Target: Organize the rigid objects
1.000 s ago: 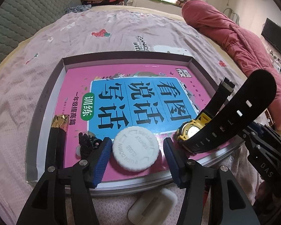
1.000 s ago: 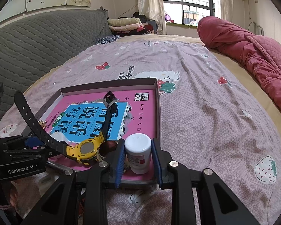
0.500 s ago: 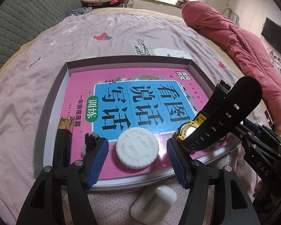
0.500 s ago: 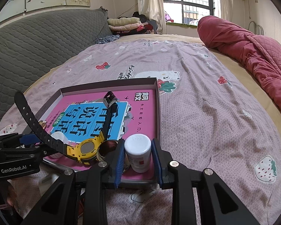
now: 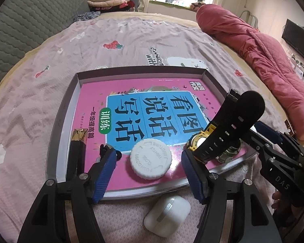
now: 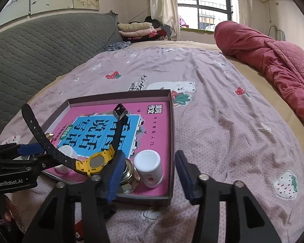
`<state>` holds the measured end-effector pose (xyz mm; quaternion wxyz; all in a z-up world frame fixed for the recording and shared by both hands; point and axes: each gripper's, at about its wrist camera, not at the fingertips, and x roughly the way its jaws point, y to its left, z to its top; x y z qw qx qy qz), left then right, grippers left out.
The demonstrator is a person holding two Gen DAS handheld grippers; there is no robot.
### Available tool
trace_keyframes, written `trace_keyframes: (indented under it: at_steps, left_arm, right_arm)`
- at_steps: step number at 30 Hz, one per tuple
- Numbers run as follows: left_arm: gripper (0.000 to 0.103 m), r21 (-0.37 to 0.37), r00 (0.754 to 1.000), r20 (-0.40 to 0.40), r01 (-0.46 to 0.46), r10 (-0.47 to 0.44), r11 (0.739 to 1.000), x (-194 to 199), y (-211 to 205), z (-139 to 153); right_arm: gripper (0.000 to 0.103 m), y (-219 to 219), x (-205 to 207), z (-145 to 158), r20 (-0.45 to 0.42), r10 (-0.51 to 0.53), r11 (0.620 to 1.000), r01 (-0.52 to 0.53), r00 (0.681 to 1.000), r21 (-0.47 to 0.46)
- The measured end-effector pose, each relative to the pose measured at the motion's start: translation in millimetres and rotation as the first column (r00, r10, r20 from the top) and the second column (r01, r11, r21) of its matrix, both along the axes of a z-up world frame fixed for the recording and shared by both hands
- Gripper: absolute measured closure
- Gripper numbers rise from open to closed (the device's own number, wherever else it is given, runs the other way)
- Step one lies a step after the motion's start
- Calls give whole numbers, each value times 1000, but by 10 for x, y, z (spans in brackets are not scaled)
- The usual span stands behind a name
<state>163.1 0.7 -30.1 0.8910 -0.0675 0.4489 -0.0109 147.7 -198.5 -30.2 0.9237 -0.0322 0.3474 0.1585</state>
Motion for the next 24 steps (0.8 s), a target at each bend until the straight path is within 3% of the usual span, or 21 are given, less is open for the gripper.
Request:
trace_keyframes:
  at_steps: [11,24]
  left_arm:
    - [34,6,1000,10,-4,4,1000,-81,50,78]
    - [33,5,999,41,-8,7,1000,-233,101,229]
  right_arm:
    - [51,-30,-17,86,22,-7,1000,7,1000,8]
    - [49,-15,-195,292,113,28,999,-30,993,18]
